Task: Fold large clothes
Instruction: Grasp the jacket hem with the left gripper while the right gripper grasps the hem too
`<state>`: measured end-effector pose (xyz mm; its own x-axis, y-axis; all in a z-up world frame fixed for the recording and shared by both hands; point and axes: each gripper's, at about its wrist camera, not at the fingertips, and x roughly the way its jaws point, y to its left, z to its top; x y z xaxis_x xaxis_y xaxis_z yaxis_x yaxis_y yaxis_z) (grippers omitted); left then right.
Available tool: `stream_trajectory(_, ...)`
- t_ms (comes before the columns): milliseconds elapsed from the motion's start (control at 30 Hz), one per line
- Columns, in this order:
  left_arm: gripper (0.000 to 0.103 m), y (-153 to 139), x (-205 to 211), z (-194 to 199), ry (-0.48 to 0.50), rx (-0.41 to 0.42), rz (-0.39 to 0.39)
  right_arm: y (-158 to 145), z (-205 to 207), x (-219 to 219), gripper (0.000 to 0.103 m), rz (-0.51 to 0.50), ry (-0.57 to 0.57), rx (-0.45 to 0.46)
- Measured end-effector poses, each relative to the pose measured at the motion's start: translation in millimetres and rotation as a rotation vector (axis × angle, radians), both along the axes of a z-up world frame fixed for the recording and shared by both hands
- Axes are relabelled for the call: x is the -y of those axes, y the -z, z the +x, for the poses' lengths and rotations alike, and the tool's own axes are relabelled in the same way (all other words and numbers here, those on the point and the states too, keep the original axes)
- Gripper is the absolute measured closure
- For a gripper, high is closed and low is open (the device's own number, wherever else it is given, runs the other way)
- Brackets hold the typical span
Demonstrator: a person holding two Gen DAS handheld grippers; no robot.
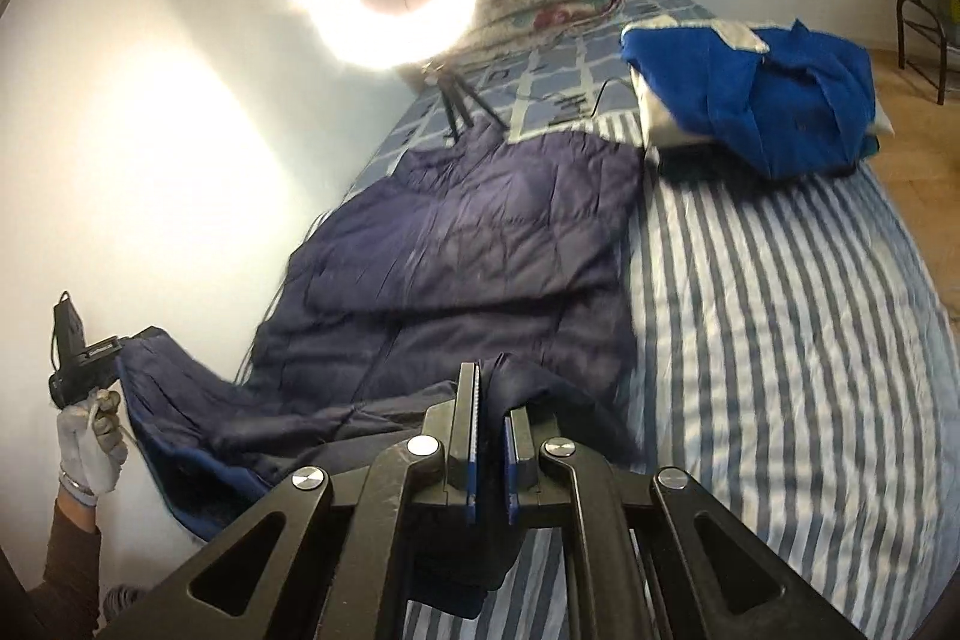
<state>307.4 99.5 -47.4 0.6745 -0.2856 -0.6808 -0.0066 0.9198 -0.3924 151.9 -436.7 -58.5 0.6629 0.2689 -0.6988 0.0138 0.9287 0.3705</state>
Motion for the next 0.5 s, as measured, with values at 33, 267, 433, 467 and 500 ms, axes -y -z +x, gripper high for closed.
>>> stream_trajectory(33,0.103,0,2,7,-0.003,0.001,0.005,-1,12,1,0.1,-0.015,0.002,0.002)
stream_trajectory(267,0.103,22,21,94,-0.023,-0.023,0.043,13,94,16,0.1,-0.017,0.036,-0.028)
stream_trajectory(433,0.103,58,34,146,-0.042,-0.071,0.084,42,151,23,0.1,-0.03,0.072,-0.079)
stream_trajectory(467,0.103,68,35,156,-0.047,-0.086,0.085,51,163,25,0.1,-0.035,0.08,-0.093)
stream_trajectory(500,0.103,76,35,163,-0.051,-0.098,0.086,56,170,25,0.1,-0.04,0.084,-0.101)
